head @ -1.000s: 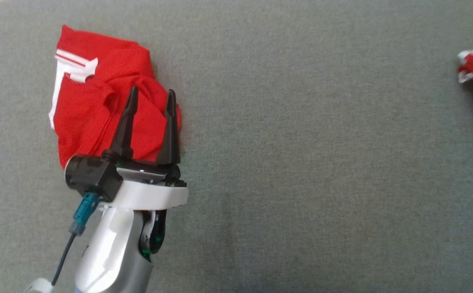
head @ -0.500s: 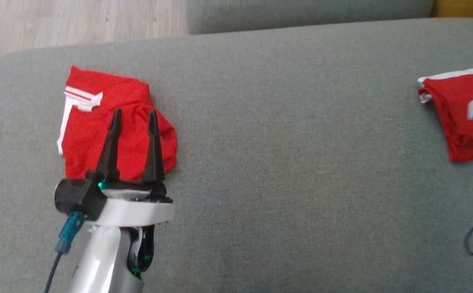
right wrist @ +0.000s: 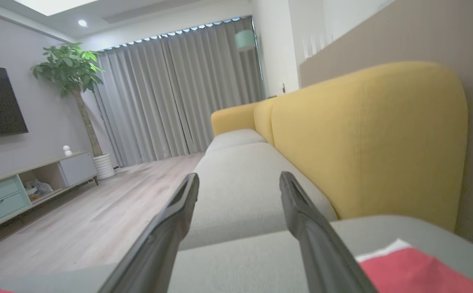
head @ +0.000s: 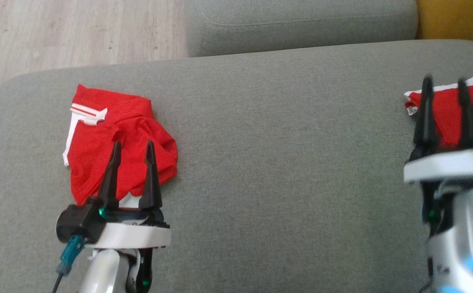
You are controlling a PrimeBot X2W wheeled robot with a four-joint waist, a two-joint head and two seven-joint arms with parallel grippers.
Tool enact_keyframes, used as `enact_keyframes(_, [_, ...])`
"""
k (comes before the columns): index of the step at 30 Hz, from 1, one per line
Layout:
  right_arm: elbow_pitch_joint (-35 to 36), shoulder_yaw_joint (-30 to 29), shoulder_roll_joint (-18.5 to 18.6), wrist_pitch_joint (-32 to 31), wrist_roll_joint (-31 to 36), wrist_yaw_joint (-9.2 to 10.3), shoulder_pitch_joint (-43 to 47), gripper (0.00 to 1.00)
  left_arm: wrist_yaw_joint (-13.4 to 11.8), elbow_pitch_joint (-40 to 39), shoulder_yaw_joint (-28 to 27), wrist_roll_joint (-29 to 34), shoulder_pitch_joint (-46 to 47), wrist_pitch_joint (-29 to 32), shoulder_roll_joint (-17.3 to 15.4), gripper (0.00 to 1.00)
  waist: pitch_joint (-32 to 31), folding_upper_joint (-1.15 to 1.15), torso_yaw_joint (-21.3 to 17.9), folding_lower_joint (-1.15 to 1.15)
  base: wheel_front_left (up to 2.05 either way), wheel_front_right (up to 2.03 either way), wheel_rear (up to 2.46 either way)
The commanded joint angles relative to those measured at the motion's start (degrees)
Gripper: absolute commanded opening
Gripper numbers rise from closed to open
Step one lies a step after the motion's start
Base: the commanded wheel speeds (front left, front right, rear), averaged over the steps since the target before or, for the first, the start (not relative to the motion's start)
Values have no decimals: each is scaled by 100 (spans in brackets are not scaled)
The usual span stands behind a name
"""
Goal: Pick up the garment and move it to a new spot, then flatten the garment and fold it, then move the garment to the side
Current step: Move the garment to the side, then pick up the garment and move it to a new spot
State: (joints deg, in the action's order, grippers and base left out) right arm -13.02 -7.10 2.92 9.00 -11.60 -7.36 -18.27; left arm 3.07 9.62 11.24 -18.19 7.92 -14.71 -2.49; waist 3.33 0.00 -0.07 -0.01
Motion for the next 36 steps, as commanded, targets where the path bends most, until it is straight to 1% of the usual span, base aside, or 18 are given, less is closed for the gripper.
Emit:
enact_keyframes(1, [58, 175, -2, 142, -71, -13, 2, 100, 11, -157, -189, -21, 133, -29, -39, 100, -14, 0, 21, 1, 0, 0, 0])
enact_keyframes(5, [-306, 306, -3, 473, -79, -13, 430, 100, -7, -66, -173, -30, 25, -29, -39, 100, -62, 0, 75, 1, 0, 0, 0])
enact_keyframes(10, [-452, 484, -3, 591, 27, -13, 916, 100, -14, 3, -149, -39, -98, -29, -39, 100, -109, 0, 126, 1, 0, 0, 0])
enact_keyframes(17, [-79, 552, -3, 598, 230, -13, 1312, 100, -45, 15, -153, 14, -206, -29, -39, 100, -157, 0, 139, 1, 0, 0, 0])
enact_keyframes(30, [28, 643, -4, 599, 254, -13, 1421, 100, -100, 33, -109, -18, -231, -29, -39, 100, -185, 0, 176, 1, 0, 0, 0])
enact_keyframes(36, [60, 837, -4, 599, 204, -13, 1474, 100, -134, 109, -112, 38, -221, -29, -39, 100, -274, 0, 419, 1, 0, 0, 0])
